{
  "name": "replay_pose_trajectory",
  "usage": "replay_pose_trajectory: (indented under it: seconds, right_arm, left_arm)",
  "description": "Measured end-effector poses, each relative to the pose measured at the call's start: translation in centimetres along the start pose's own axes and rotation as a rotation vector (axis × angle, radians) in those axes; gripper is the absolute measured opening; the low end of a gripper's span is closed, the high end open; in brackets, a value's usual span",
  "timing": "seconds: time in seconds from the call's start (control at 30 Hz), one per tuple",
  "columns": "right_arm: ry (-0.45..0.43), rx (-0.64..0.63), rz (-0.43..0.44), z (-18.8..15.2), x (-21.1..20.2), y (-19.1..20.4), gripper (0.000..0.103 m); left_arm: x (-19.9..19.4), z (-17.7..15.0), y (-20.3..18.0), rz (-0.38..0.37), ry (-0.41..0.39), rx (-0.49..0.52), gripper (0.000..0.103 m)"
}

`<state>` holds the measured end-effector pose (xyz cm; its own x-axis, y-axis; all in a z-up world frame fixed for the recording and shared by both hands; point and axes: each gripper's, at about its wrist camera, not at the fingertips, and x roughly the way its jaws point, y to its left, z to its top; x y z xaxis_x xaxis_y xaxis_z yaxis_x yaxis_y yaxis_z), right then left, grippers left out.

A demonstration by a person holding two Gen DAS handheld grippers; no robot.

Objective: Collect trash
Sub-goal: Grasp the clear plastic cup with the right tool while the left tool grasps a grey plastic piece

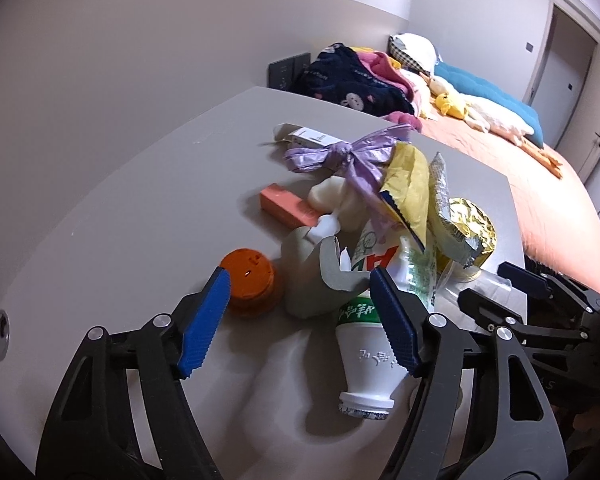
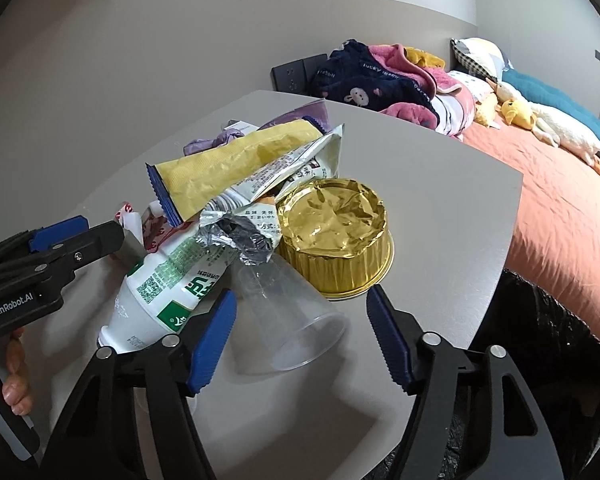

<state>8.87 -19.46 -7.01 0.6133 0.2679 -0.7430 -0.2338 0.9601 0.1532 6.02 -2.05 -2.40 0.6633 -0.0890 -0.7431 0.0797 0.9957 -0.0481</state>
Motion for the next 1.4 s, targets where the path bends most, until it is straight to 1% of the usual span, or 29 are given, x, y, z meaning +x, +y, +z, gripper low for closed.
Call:
replay_pose_trajectory:
  seconds: [0.07,0.13,0.2,0.3,0.37,0.43,0.47,0.6,0.7,0.87,1.07,1.4]
  right_arm:
    - [0.015,0.003,0.013,0.0,0.4,-0.1,0.054]
    - [0.021,0.008,0.028,0.0,0.5,-0.2,0.054]
    - [0.022,0.005,0.031,-0.1,0.4,-0.2,0.054]
    - [0.025,0.008,0.046,-0.2,0.4,-0.1,0.053]
    - [0.027,0.01,0.05,-0.2,0.3,0.0,0.053]
    - [0.028,0.015,0.055,-0.2,0.3,0.0,0.053]
    - [0.03,0.015,0.06,-0.3,0.3,0.1,0.053]
    - [0.015,0.018,0.065,-0.2,0.0,0.2,0.053]
    - [0.001,0.022,0.071,0.0,-0.7,0.3,0.053]
    - [-0.017,0.021,0.075,0.3,-2.1,0.4,0.053]
    - [-0.042,0.022,0.083,0.4,-4.0,0.4,0.053]
    - [-0.098,0.035,0.083,-0.2,-8.1,-0.4,0.053]
  left_arm:
    - [0.3,0.1,-0.3,0.001,0.001,0.012,0.069]
    - [0.5,0.3,-0.5,-0.017,0.003,0.01,0.069]
    - [0.8,0.5,-0.8,-0.021,0.001,0.019,0.065]
    - [1.3,0.6,-1.0,-0.058,0.006,0.02,0.057]
    - [1.4,0.6,-1.3,-0.086,0.004,0.029,0.046]
    - [1.5,0.7,-1.5,-0.122,0.0,0.028,0.038]
    - [1.5,0.7,-1.5,-0.121,-0.003,0.025,0.037]
    - [1.2,0.6,-0.9,-0.127,-0.024,0.004,0.034]
    - [0.2,0.7,-0.5,-0.139,-0.048,-0.017,0.034]
    - [-1.9,1.0,-0.4,-0.134,-0.087,-0.024,0.034]
    - [-4.4,0.8,-1.1,-0.123,-0.118,-0.024,0.034]
    - [-7.0,-0.2,-3.4,-0.128,-0.138,-0.013,0.033]
